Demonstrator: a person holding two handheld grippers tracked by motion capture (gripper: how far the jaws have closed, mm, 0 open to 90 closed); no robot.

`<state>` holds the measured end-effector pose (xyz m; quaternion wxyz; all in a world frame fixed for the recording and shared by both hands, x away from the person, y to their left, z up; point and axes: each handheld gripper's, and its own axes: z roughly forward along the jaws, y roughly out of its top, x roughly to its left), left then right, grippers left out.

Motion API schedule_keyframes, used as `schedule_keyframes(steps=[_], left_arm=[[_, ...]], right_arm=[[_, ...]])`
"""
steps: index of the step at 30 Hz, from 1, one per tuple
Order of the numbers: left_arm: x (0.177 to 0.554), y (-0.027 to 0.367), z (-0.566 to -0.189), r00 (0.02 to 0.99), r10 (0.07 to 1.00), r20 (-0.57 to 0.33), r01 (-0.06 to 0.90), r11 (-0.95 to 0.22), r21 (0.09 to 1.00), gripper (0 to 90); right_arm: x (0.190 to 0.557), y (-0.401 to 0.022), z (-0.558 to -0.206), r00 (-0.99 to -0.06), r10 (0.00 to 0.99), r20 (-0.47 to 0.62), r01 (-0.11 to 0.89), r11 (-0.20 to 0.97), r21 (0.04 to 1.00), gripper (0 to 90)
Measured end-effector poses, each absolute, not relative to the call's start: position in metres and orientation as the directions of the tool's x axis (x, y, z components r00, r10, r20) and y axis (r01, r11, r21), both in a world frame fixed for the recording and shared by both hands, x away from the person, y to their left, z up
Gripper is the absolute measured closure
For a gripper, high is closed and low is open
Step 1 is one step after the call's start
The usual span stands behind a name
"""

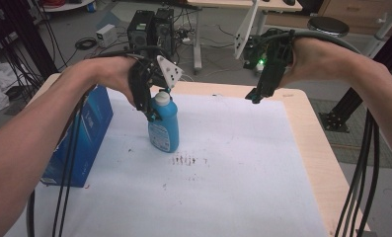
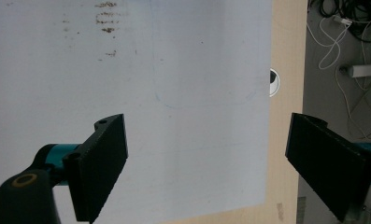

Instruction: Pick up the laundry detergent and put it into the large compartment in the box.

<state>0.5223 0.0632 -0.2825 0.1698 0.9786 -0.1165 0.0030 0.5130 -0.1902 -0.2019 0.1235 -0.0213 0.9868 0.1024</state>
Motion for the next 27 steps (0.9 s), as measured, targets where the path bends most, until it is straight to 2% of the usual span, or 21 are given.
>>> schedule_keyframes(steps=[10, 17, 27], left_arm=[[0.5218, 0.0632, -0.2826, 0.971, -0.231, 0.052, -0.235, -0.913, 0.333, 34.5], [0.5199, 0.0626, -0.2831, 0.98, -0.193, 0.044, -0.197, -0.918, 0.344, 35.7], [0.5207, 0.0602, -0.2803, 0.988, -0.147, 0.041, -0.153, -0.937, 0.314, 36.1]], right_arm=[[0.5133, -0.1908, -0.2035, -0.968, -0.012, -0.249, -0.062, 0.979, 0.192, 12.2], [0.5128, -0.1904, -0.2031, -0.967, -0.016, -0.254, -0.067, 0.979, 0.193, 12.1], [0.5127, -0.1947, -0.2054, -0.967, -0.012, -0.253, -0.063, 0.979, 0.194, 12.1]])
